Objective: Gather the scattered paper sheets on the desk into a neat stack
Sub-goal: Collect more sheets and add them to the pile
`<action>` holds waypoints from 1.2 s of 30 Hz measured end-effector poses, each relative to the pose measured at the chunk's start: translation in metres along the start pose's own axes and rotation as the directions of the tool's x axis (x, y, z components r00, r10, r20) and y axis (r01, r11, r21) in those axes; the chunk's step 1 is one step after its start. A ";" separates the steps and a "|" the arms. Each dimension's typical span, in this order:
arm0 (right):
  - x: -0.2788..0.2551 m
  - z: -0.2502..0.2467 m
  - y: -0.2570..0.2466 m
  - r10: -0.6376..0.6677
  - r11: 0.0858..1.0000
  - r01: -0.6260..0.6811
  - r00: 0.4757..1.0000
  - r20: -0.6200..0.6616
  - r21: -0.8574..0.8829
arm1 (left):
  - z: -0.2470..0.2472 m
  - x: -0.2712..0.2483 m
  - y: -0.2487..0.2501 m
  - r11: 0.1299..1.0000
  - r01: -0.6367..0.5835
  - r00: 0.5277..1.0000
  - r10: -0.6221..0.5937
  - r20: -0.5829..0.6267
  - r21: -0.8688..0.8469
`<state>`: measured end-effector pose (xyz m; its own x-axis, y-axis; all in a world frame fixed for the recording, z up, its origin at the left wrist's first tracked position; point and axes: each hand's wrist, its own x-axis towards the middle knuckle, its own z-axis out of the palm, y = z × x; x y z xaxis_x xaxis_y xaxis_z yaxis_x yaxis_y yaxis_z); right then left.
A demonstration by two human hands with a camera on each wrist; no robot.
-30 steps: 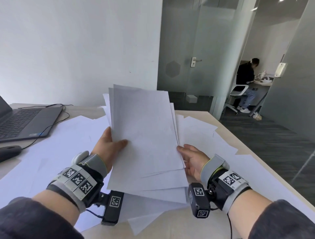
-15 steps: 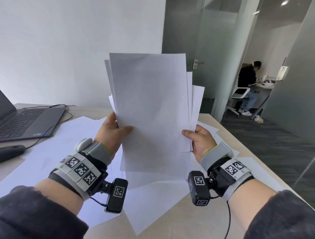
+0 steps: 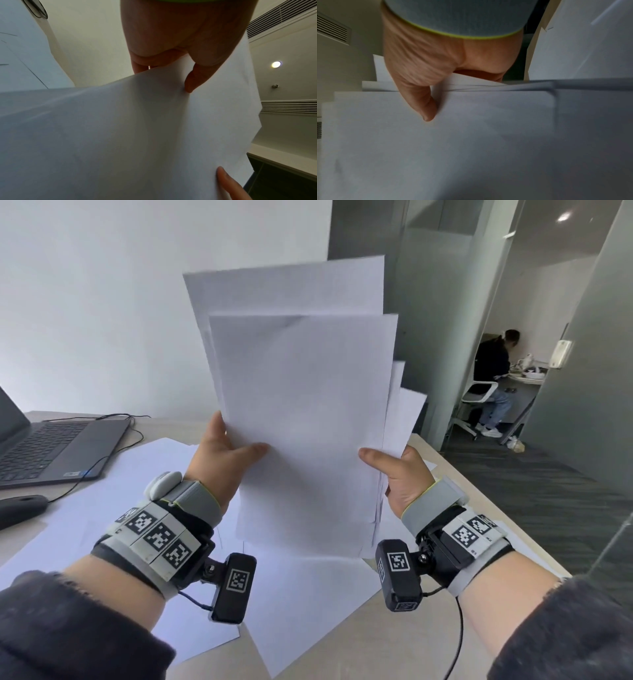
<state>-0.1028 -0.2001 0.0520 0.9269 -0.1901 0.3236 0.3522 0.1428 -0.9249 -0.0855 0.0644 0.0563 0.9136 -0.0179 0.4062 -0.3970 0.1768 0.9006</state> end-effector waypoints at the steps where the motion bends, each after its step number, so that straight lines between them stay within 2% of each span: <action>1: -0.002 0.001 0.001 0.005 1.000 -0.005 1.000 0.018 0.000 | -0.001 -0.002 -0.002 1.000 0.007 1.000 -0.007 0.000 0.013; 10: -0.014 0.002 0.014 0.037 0.999 -0.037 0.999 0.037 -0.009 | 0.001 -0.007 -0.012 0.995 0.069 0.997 -0.072 0.034 0.070; 21: -0.036 -0.005 0.050 0.171 0.985 -0.171 0.985 0.032 -0.013 | 0.001 -0.023 -0.041 0.983 0.182 0.983 -0.182 -0.002 0.034; 25: -0.030 -0.003 0.050 0.152 0.988 -0.152 0.988 -0.011 -0.031 | 0.010 -0.020 -0.036 0.984 0.173 0.985 -0.172 -0.009 0.040; 30: -0.025 -0.007 0.041 0.094 0.995 -0.093 0.995 0.025 -0.027 | 0.007 -0.015 -0.034 0.987 0.155 0.987 -0.153 -0.038 0.040; 36: -0.045 -0.015 0.070 0.198 0.978 -0.199 0.980 -0.024 -0.064 | 0.008 -0.030 -0.055 0.960 0.275 0.960 -0.272 -0.058 0.057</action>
<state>-0.1222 -0.1961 -0.0299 0.9750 -0.1810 0.1289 0.1512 0.1153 -0.9818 -0.0921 0.0474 -0.0043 0.9907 -0.0079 0.1359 -0.1343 0.1082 0.9850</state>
